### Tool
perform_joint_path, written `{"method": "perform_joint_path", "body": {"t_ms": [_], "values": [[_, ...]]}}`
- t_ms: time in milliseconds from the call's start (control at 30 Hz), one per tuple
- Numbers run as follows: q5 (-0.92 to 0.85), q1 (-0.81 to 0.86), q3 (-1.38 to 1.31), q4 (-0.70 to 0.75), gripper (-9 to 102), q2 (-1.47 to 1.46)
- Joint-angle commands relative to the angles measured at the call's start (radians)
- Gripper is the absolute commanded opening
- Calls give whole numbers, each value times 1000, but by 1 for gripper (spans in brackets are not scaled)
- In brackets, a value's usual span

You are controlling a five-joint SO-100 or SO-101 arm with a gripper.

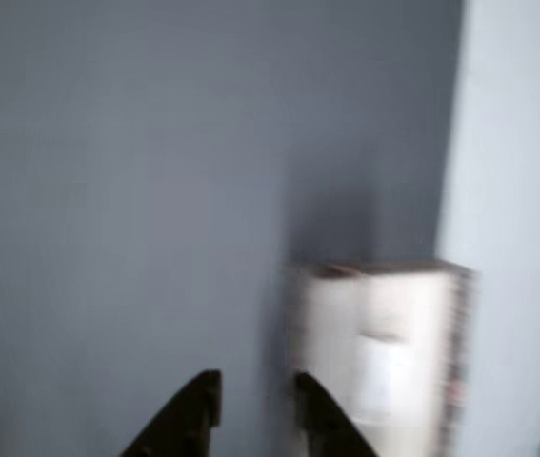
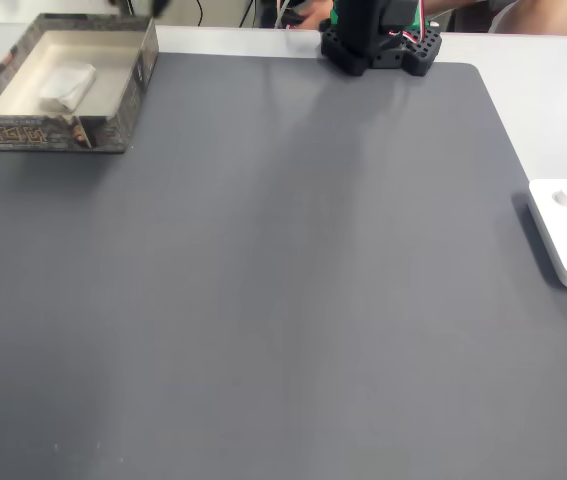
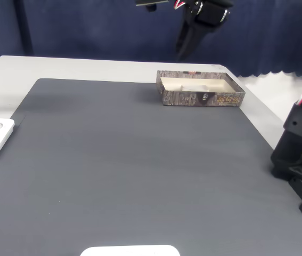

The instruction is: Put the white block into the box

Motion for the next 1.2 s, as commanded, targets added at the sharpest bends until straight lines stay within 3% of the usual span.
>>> {"method": "perform_joint_path", "body": {"t_ms": [0,367,633,1167], "values": [[-169,-160,109,15,7,170],[-739,-704,462,14,1,416],[-888,-920,727,34,0,661],[-934,-877,1187,-38,-2,1221]]}}
